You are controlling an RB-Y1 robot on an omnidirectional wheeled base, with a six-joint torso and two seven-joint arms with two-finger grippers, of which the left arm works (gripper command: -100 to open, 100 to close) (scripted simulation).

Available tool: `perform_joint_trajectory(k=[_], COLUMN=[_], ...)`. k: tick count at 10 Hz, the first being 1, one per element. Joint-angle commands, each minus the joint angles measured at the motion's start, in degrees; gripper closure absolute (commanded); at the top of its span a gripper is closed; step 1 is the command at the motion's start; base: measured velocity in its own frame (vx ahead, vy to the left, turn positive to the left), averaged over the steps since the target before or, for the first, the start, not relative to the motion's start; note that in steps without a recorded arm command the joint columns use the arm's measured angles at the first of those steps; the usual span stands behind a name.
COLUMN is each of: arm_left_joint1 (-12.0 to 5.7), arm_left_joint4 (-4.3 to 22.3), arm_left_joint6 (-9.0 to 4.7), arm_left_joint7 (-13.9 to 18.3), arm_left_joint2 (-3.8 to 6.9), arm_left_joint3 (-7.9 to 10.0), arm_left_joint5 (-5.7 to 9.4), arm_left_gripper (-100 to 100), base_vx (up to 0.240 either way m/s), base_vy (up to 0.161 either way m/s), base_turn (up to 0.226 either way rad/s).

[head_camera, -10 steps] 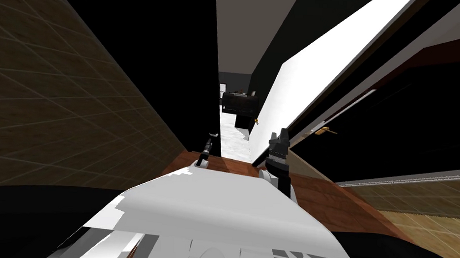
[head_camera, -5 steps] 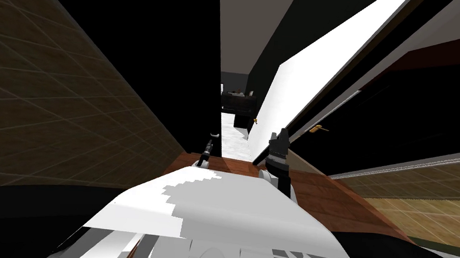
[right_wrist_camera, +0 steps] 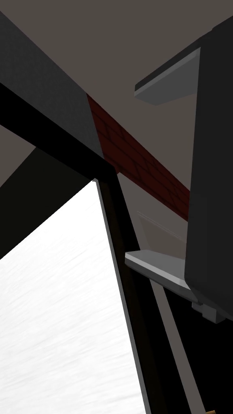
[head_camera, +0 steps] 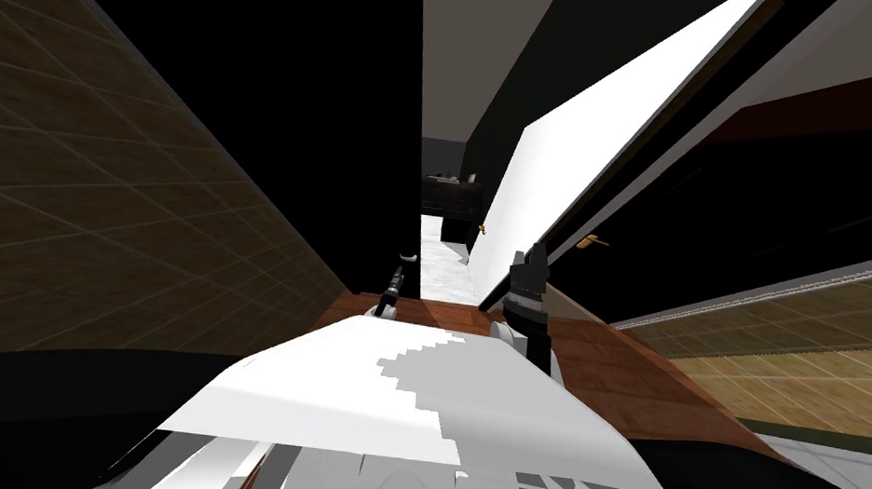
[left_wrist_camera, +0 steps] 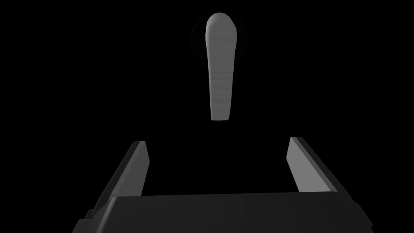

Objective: Push the door open

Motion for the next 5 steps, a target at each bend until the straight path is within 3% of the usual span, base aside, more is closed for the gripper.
perform_joint_trajectory(k=[1,5], arm_left_joint1=[0.06,-0.05], arm_left_joint4=[-0.13,0.28], arm_left_joint6=[0.02,-0.23], arm_left_joint7=[-0.06,-0.14], arm_left_joint2=[0.17,0.26], arm_left_joint3=[0.11,0.54], arm_left_joint5=[0.05,0.27], arm_left_gripper=[-100,-100], base_vx=[0.187,0.200], base_vy=[0.003,0.016], base_turn=[-0.028,-0.024])
